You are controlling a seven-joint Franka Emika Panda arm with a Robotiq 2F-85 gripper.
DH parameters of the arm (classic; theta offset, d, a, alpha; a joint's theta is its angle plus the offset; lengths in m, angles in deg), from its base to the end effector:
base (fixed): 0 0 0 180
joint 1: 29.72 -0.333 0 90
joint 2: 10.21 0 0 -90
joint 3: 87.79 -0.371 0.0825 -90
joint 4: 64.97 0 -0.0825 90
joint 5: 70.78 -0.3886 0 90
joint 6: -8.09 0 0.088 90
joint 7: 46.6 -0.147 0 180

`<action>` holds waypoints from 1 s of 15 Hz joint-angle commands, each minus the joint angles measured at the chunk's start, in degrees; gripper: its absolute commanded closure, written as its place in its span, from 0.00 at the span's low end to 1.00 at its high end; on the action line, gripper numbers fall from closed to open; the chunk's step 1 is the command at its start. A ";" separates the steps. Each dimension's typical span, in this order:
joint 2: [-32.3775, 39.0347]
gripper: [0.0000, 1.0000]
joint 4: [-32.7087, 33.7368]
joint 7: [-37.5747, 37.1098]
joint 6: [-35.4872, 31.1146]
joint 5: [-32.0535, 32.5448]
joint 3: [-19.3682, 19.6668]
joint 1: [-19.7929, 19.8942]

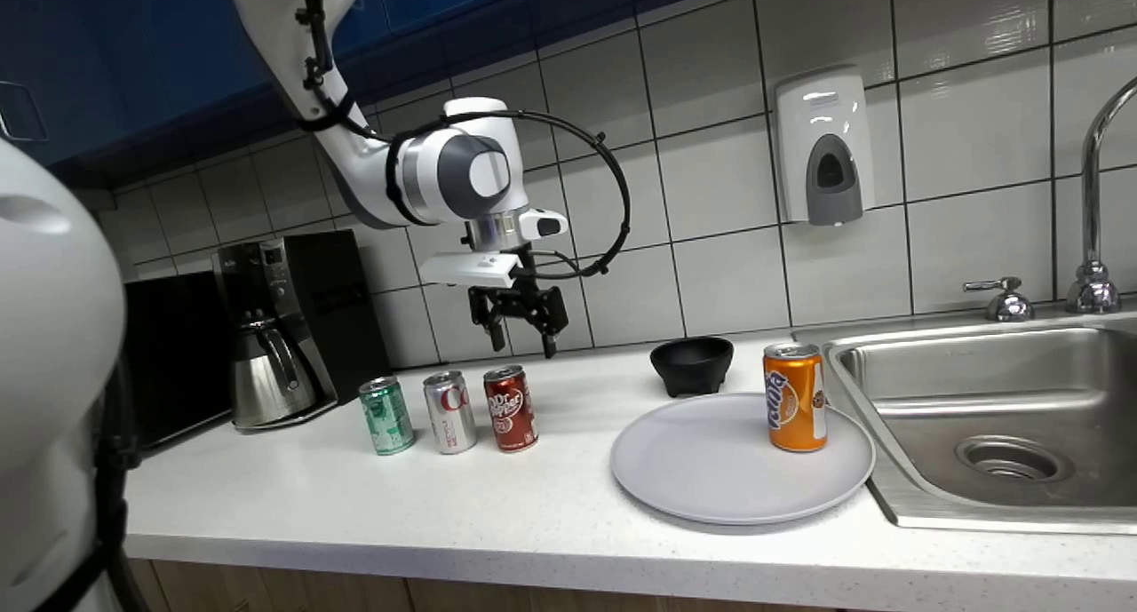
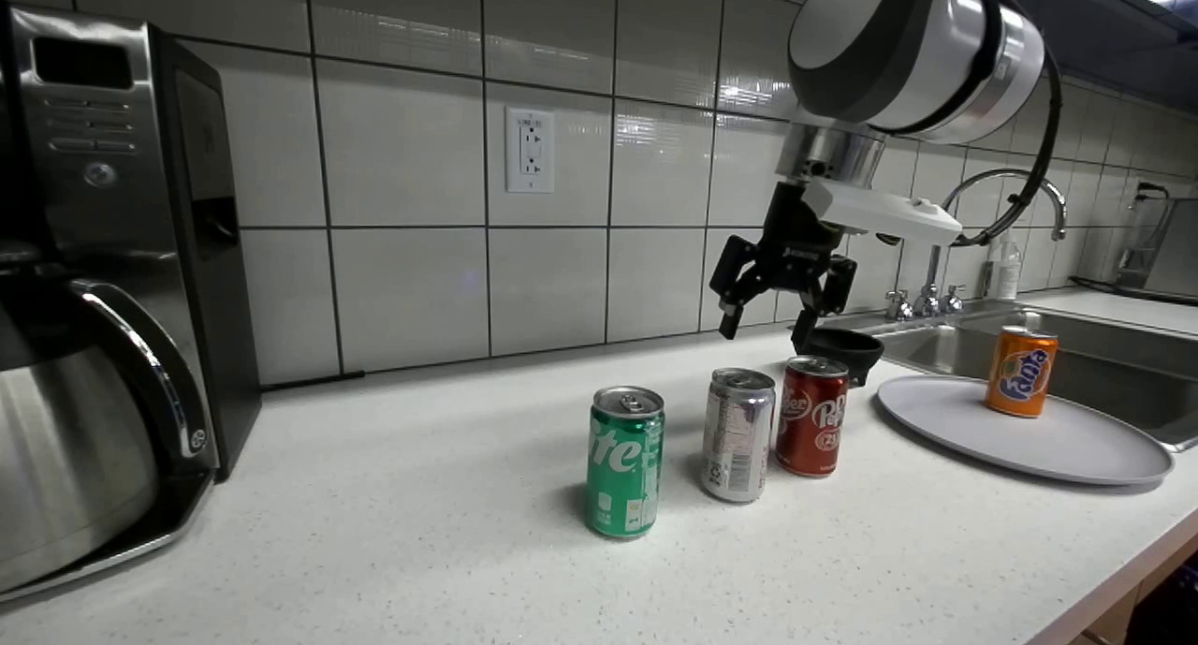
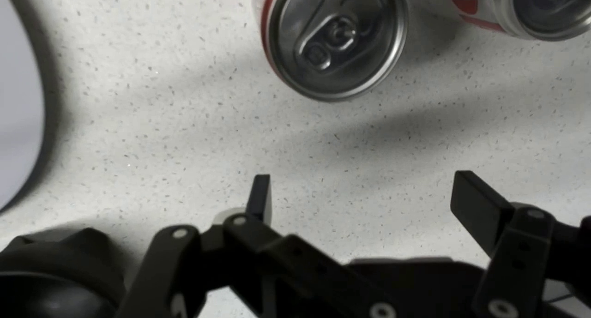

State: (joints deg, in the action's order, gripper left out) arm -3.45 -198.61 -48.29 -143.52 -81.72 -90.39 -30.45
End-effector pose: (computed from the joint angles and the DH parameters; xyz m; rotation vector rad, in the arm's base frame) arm 0.5508 0.0305 0.3178 -3.0012 0.1975 -0.2861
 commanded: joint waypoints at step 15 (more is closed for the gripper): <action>-1.13 0.00 -2.78 -3.56 3.69 5.17 0.48 -0.98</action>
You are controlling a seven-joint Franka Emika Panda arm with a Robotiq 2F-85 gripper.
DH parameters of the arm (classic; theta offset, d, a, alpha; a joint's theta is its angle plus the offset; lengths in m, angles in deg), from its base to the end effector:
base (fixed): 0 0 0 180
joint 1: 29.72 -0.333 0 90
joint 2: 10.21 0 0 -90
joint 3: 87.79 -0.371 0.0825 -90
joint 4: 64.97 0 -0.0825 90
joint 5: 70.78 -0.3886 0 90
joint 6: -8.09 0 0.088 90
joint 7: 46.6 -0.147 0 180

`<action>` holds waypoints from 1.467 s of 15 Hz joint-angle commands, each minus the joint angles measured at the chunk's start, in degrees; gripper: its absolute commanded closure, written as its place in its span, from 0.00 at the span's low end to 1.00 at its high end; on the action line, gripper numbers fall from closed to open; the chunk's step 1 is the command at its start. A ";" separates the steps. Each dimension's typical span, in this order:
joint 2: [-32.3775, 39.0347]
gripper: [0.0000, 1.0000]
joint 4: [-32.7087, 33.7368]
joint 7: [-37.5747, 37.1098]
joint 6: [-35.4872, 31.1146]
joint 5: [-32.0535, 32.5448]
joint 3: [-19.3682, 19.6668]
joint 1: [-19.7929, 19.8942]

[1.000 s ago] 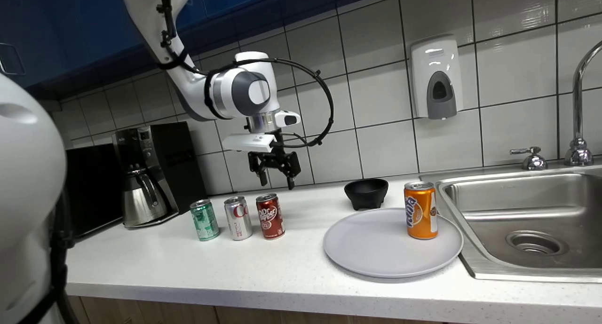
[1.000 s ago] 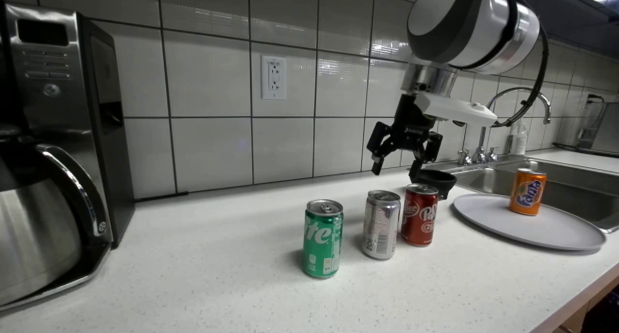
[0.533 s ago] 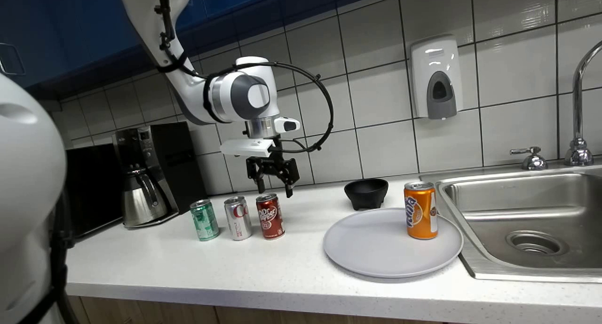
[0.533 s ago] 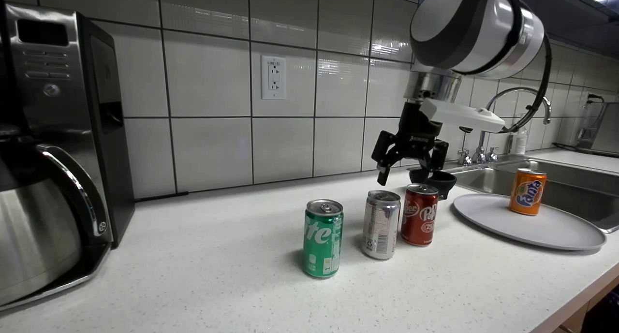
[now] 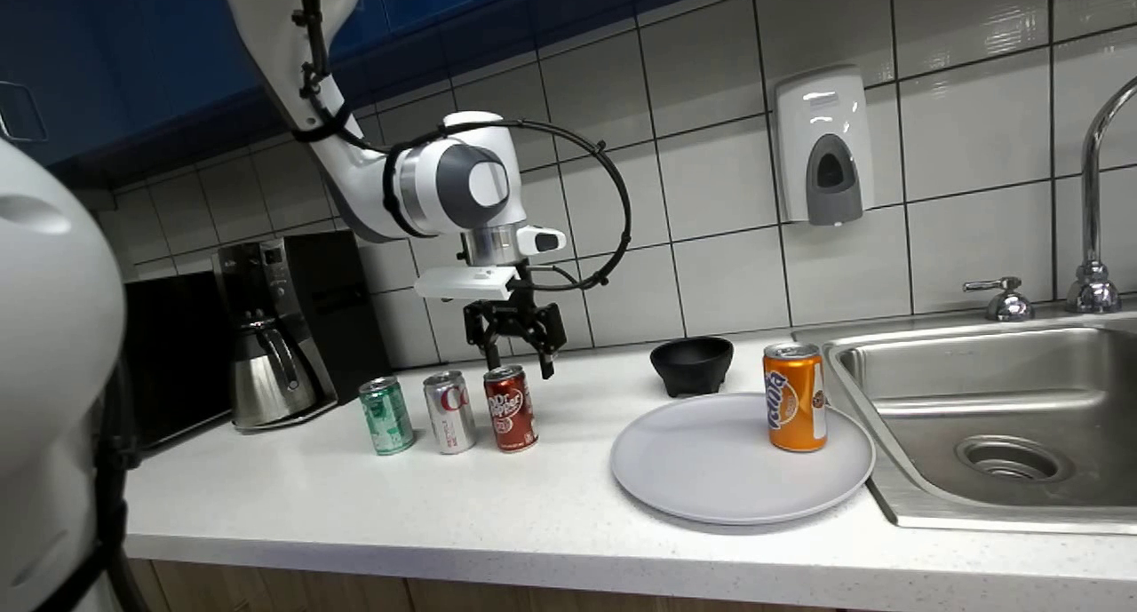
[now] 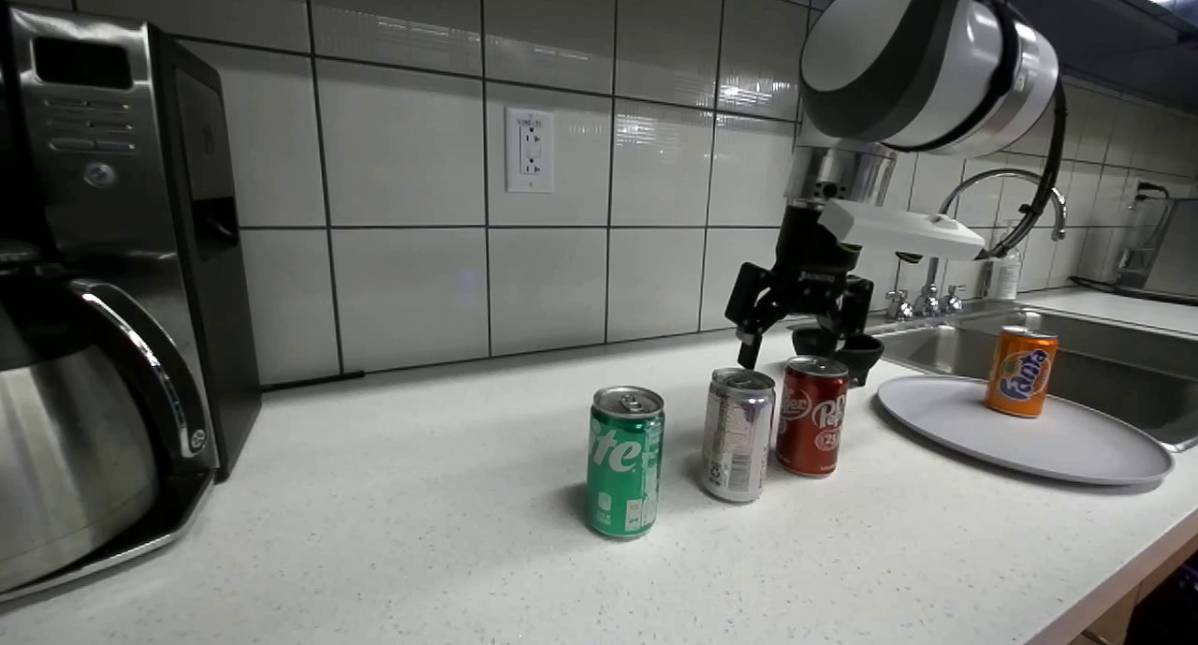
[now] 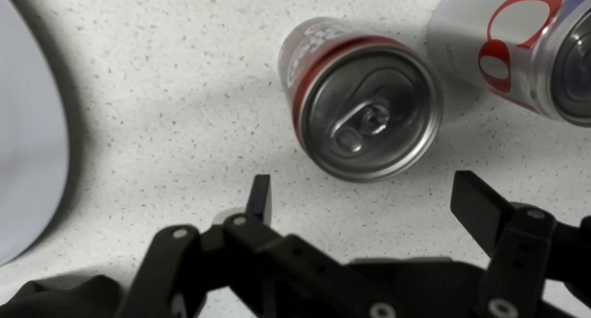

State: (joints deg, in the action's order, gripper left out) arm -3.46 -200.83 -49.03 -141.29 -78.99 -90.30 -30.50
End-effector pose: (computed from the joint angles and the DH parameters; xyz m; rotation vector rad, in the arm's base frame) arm 0.5309 0.0304 0.2975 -3.0415 0.1593 -0.1729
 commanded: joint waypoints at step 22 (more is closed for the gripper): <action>-8.04 0.44 -9.52 -23.25 -0.48 11.83 -0.02 -3.78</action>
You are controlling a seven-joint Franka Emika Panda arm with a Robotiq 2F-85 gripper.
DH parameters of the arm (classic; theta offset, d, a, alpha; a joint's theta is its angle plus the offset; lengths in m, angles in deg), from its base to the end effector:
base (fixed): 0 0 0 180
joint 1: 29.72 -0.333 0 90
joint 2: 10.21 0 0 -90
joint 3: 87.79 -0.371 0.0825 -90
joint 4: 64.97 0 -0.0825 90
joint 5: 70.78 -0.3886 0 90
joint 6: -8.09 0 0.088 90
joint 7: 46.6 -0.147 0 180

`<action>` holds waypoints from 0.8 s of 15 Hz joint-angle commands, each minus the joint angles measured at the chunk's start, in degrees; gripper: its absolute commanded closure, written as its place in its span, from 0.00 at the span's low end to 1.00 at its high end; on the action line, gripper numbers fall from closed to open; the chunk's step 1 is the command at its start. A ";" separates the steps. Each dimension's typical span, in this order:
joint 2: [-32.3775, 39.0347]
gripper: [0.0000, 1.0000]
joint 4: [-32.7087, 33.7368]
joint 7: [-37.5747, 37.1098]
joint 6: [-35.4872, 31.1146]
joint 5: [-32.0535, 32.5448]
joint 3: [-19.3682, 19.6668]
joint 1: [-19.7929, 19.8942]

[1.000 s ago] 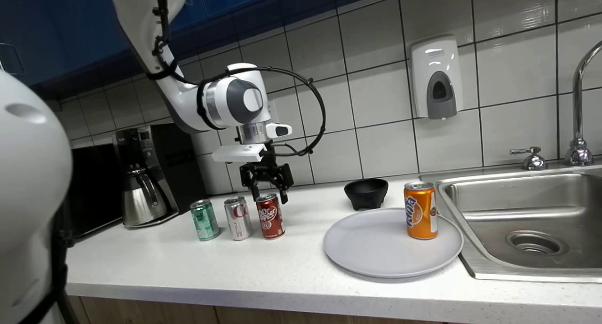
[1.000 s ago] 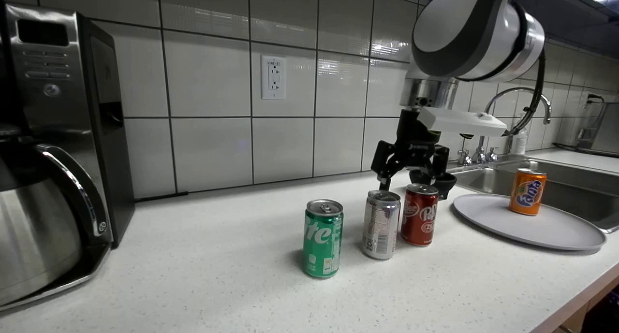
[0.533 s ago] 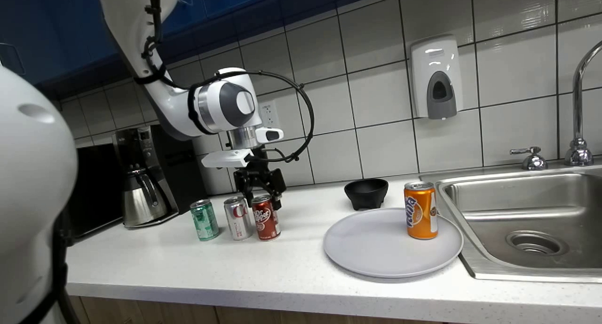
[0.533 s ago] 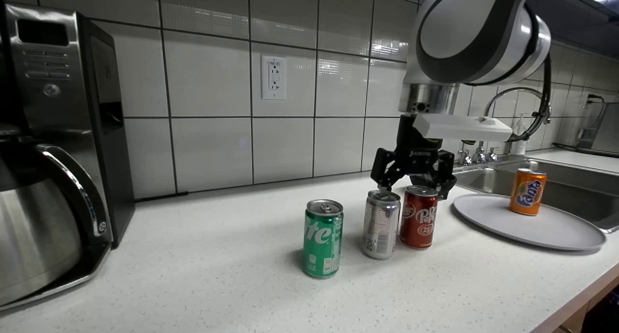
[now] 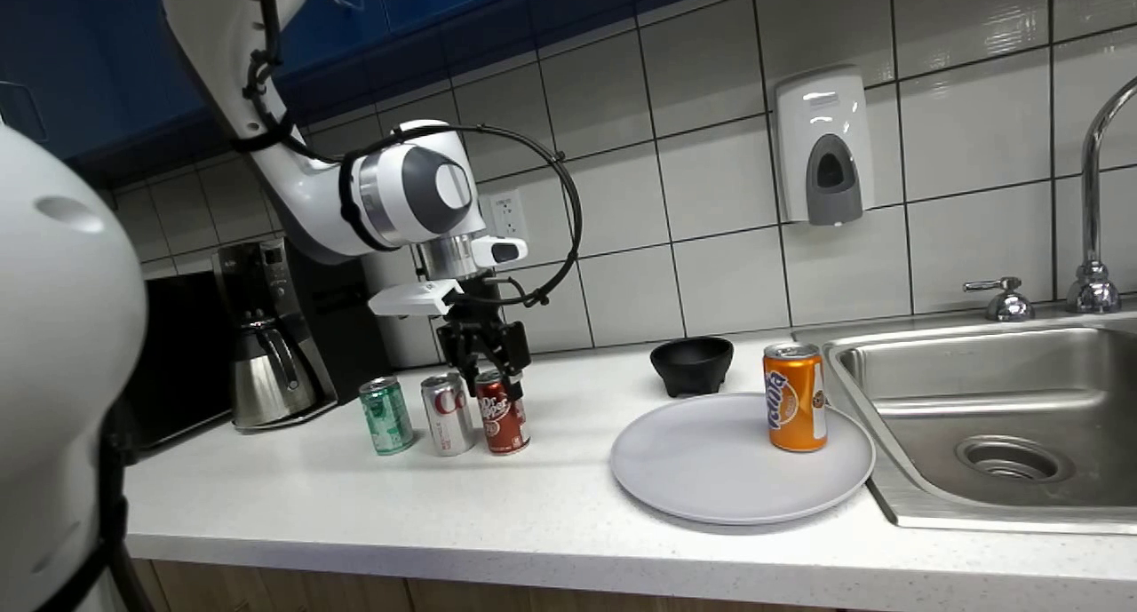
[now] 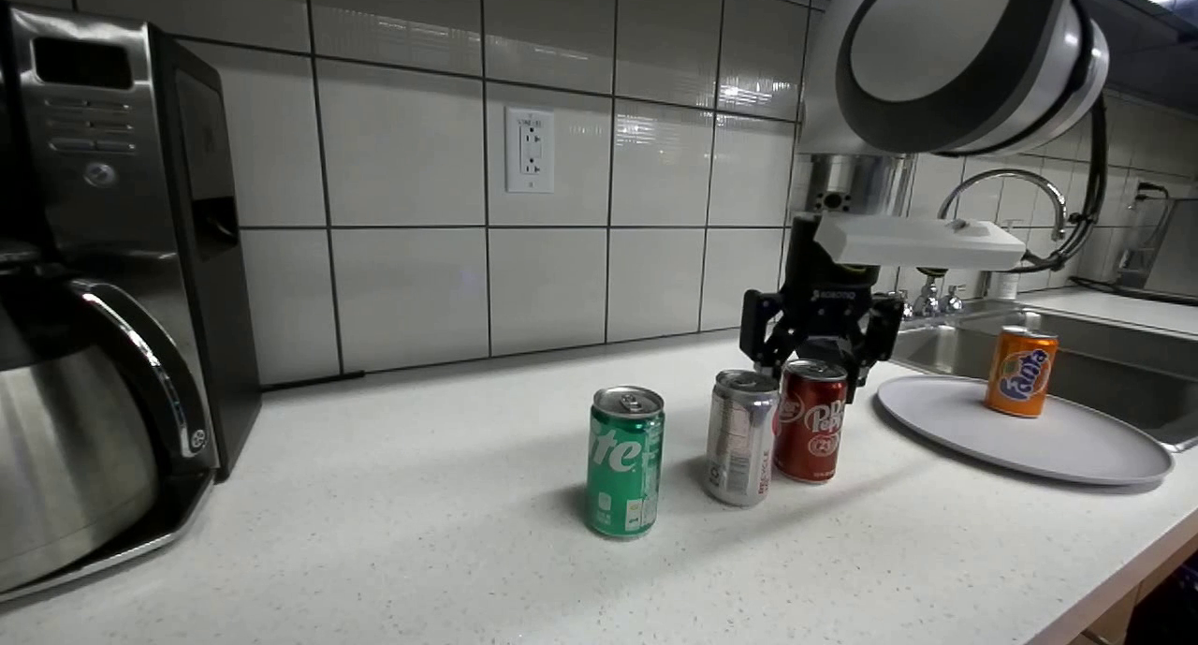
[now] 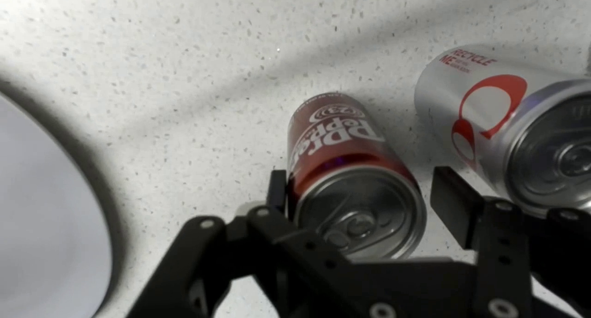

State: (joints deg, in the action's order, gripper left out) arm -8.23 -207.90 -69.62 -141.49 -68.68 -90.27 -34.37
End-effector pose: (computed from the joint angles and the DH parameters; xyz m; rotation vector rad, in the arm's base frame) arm 0.4821 0.0604 0.2911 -3.1116 0.3856 -0.1310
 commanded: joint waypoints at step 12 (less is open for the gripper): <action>-9.98 0.62 -4.07 -5.63 0.47 5.66 -0.31 2.27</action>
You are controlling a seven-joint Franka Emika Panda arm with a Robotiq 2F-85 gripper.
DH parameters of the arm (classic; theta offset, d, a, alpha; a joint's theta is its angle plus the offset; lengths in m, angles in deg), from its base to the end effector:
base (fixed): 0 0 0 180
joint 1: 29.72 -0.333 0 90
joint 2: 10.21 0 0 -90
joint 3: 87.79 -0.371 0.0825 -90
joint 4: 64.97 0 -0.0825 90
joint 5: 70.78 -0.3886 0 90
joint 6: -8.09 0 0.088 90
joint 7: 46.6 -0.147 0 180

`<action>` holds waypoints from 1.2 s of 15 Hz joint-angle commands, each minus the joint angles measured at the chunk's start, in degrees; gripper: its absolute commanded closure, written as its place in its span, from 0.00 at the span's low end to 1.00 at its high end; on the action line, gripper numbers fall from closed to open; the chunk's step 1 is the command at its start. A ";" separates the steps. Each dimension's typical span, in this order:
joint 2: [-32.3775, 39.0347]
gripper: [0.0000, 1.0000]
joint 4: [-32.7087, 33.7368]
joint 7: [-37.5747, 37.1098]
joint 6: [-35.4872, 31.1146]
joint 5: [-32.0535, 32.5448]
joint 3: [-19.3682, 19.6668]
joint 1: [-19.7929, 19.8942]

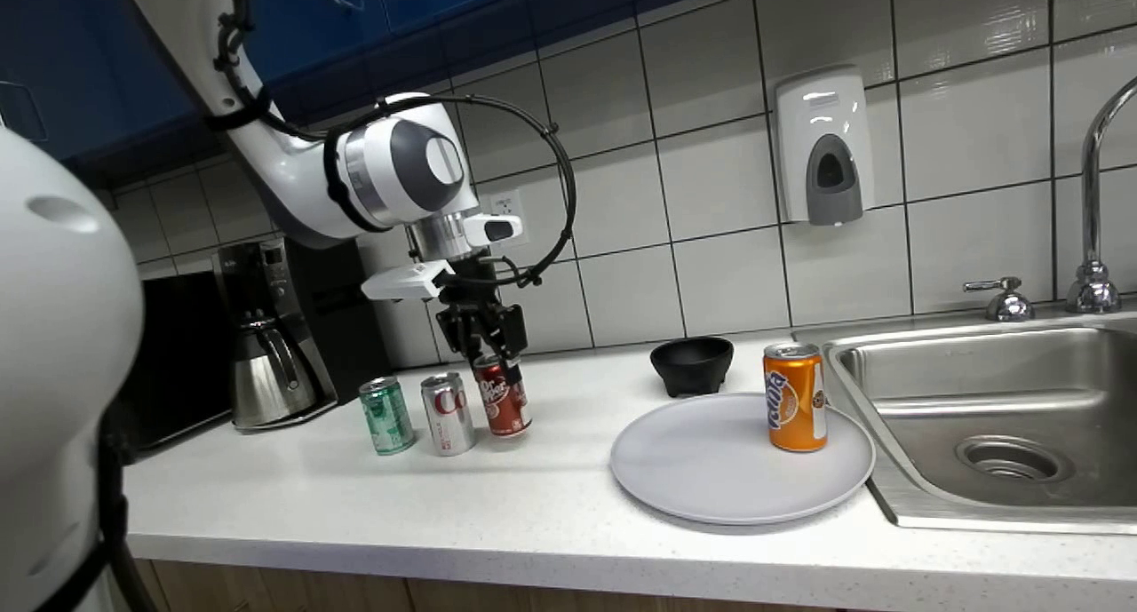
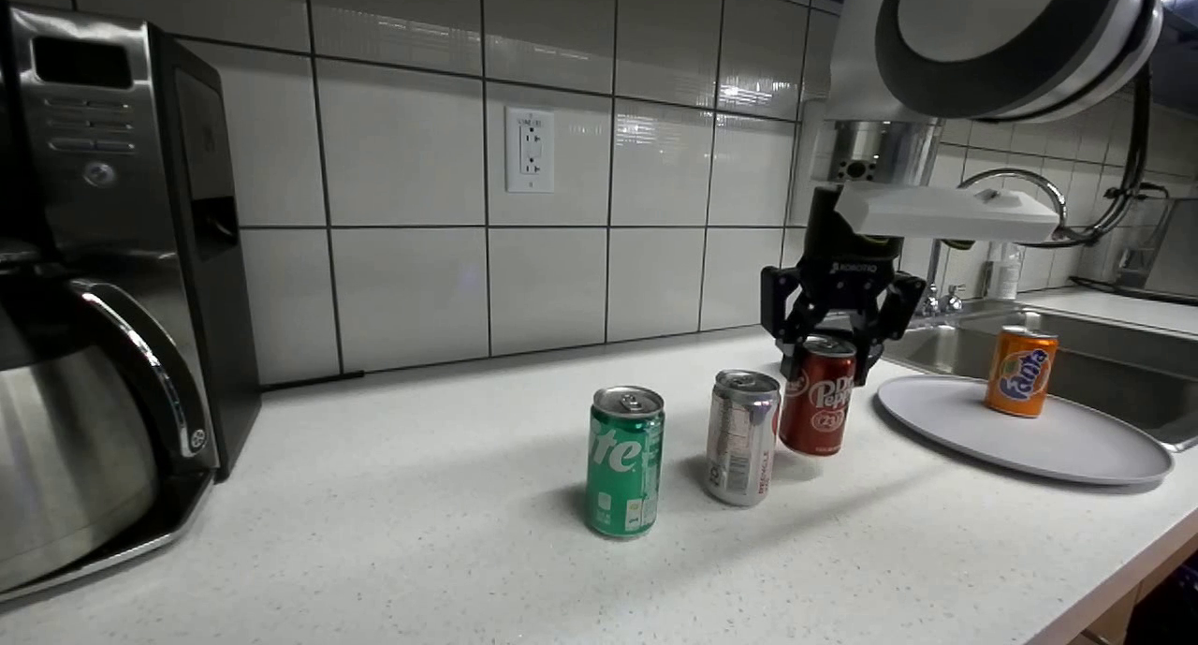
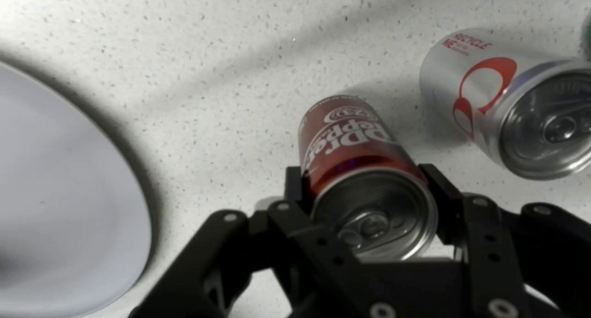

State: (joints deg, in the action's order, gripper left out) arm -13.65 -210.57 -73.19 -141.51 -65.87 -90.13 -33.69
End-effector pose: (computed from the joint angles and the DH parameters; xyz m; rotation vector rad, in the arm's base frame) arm 0.4671 0.0517 0.3176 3.0912 -0.4400 0.2167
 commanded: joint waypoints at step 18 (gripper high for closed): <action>-6.27 0.62 0.84 8.63 -0.09 1.08 6.84 11.07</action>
State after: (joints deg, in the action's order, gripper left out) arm -19.20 -210.26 -67.01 -141.57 -64.03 -83.99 -24.09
